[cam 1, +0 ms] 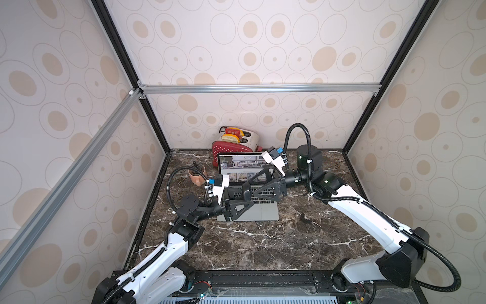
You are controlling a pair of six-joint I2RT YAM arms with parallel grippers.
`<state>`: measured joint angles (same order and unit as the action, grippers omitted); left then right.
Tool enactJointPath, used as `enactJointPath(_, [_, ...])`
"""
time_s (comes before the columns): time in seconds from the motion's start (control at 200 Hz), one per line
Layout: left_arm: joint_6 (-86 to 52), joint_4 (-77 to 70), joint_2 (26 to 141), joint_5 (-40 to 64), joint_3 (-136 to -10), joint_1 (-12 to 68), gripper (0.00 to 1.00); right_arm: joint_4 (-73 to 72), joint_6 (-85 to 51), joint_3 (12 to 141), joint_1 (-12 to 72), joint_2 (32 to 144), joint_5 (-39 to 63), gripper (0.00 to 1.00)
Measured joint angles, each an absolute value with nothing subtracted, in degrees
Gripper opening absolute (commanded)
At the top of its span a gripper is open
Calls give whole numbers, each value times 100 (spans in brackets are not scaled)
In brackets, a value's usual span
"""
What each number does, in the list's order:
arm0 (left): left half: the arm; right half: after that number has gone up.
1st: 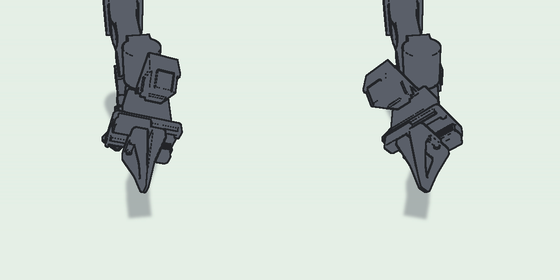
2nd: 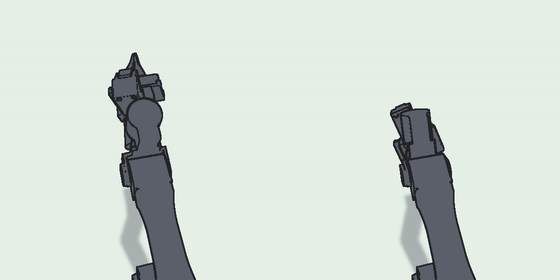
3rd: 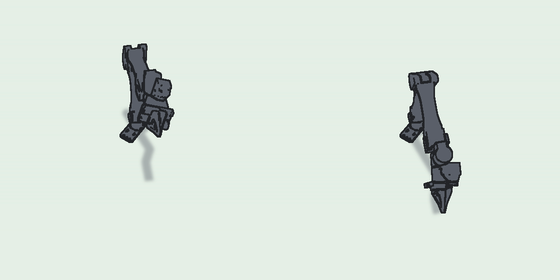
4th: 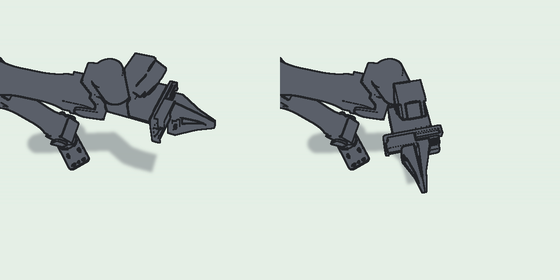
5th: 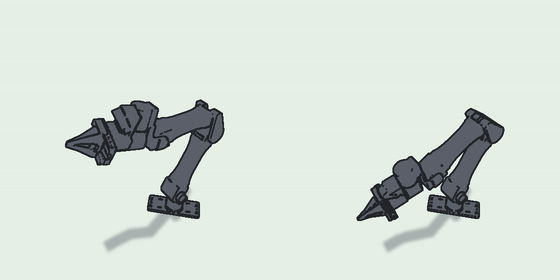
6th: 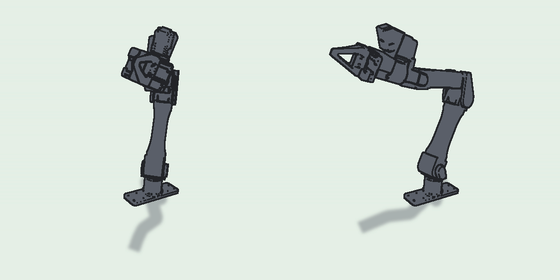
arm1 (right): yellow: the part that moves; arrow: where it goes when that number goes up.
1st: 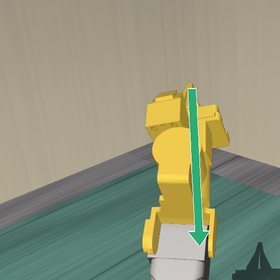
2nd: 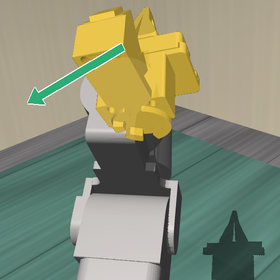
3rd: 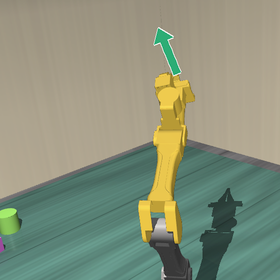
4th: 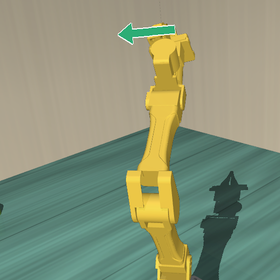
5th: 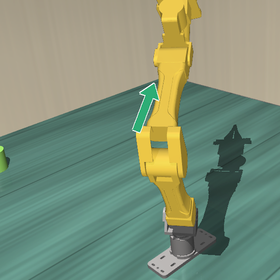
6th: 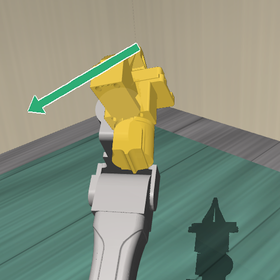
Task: Insert the wireless mouse receiver into the laptop
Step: Adjust the mouse as needed.
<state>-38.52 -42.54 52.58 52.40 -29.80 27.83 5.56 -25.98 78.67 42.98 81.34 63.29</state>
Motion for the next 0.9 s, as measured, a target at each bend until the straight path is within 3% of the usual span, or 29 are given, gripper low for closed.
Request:
enactJointPath(0.3, [-3642, -4106, 5140, 5306, -2980, 2810, 0, 517, -2486, 8075, 4600, 8615, 6438, 95])
enactJointPath(0.716, [-3369, -3850, 5004, 5315, -3011, 2840, 0, 574, -2390, 8138, 4687, 8619, 6495, 48])
enactJointPath(0.806, [-3350, -3806, 5009, 5312, -3037, 2840, 9, 565, -2357, 8138, 4685, 8619, 6504, 40])
enactJointPath(0.896, [-3336, -3739, 5015, 5330, -3070, 2840, 24, 585, -2349, 8145, 4681, 8619, 6504, 35])
